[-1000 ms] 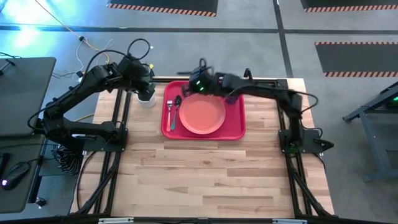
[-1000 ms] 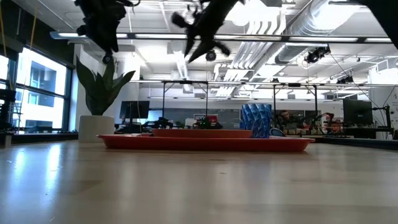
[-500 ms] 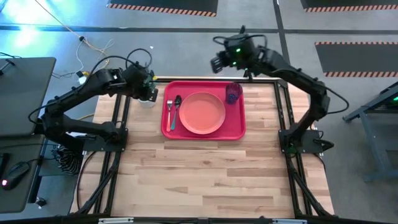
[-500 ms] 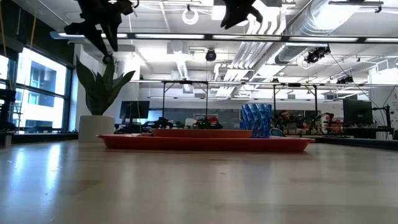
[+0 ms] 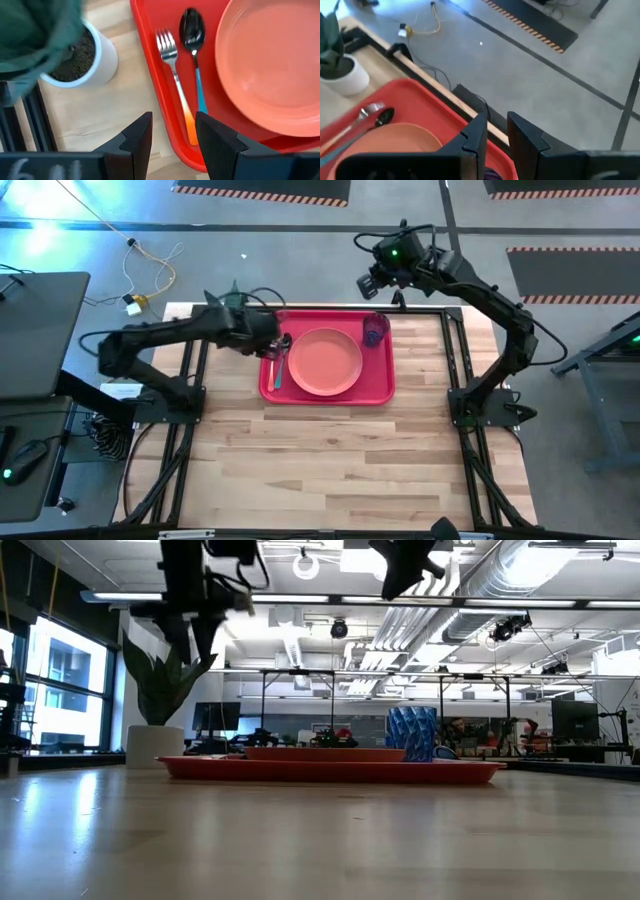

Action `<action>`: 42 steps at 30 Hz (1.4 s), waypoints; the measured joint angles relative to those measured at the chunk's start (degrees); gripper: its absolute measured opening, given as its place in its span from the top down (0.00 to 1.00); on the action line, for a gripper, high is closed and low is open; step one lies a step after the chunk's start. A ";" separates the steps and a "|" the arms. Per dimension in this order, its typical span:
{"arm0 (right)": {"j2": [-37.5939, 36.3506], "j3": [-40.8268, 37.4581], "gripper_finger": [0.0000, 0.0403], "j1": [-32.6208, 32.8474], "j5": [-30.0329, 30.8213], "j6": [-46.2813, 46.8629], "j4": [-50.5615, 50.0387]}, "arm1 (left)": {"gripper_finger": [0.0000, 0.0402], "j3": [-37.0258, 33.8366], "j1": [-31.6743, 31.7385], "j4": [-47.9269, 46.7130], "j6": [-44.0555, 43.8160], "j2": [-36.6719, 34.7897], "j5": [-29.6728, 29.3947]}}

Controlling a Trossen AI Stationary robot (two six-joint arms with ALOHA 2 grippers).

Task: Pick and place plate/cup/fork/spoon on tray
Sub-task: Adjust the utensils on the pink tray

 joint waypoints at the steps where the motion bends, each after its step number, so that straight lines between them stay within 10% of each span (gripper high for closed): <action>1: 0.00 -0.04 0.83 -0.04 -0.59 -0.06 -0.16 | 0.65 0.00 -0.23 0.01 -0.02 1.60 0.02; 42: 0.00 -0.06 0.83 -0.02 -1.42 -2.62 -2.20 | 0.80 0.00 0.02 13.66 2.15 26.44 3.11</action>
